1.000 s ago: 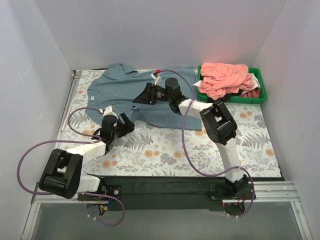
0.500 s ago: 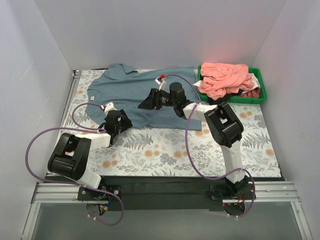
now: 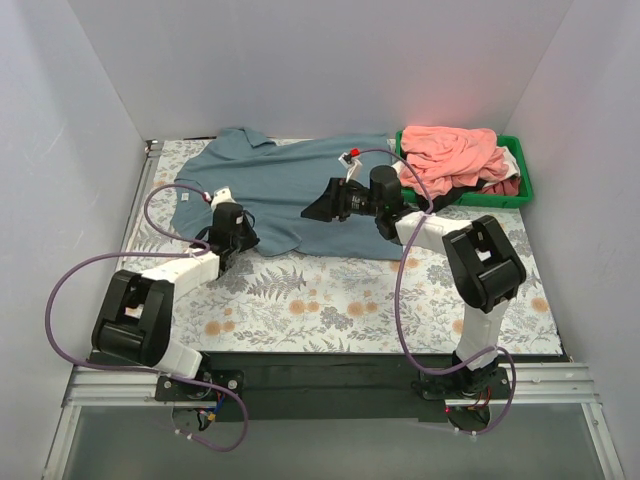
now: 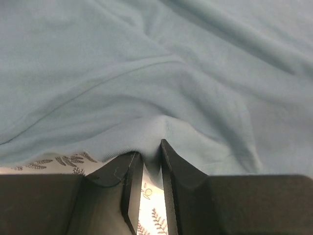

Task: Fold and stack the t-shirts
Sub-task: Flatten the tshirt out

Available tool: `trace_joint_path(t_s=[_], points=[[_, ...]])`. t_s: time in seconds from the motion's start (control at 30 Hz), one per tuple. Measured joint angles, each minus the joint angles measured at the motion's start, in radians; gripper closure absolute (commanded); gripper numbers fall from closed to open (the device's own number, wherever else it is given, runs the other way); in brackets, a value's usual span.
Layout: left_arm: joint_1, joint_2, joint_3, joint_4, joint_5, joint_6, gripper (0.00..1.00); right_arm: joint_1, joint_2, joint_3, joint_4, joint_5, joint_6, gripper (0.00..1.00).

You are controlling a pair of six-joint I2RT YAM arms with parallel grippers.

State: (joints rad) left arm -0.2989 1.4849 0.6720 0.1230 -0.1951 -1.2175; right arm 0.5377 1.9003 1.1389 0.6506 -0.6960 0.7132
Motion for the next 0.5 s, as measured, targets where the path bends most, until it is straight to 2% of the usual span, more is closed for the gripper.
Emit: trace_joint_path(t_s=[0.1, 0.17, 0.23, 0.27, 0.3, 0.5], points=[[0.0, -0.01, 0.07, -0.081, 0.008, 0.026, 0.81, -0.023, -0.032, -0.029, -0.009, -0.003, -0.017, 0.25], [0.004, -0.009, 0.109, -0.117, 0.014, 0.043, 0.77, -0.035, -0.047, -0.038, -0.019, -0.004, -0.026, 0.25], [0.013, 0.002, 0.149, -0.143, 0.032, 0.059, 0.66, -0.046, -0.051, -0.04, -0.022, -0.004, -0.036, 0.25], [0.022, 0.016, 0.17, -0.151, 0.048, 0.067, 0.54, -0.048, -0.053, -0.04, -0.024, -0.004, -0.038, 0.25], [0.034, 0.037, 0.193, -0.158, 0.063, 0.077, 0.52, -0.051, -0.053, -0.04, -0.025, -0.005, -0.041, 0.25], [0.093, 0.201, 0.298, -0.183, 0.1, 0.1, 0.5, -0.053, -0.06, -0.045, -0.053, -0.007, -0.064, 0.25]])
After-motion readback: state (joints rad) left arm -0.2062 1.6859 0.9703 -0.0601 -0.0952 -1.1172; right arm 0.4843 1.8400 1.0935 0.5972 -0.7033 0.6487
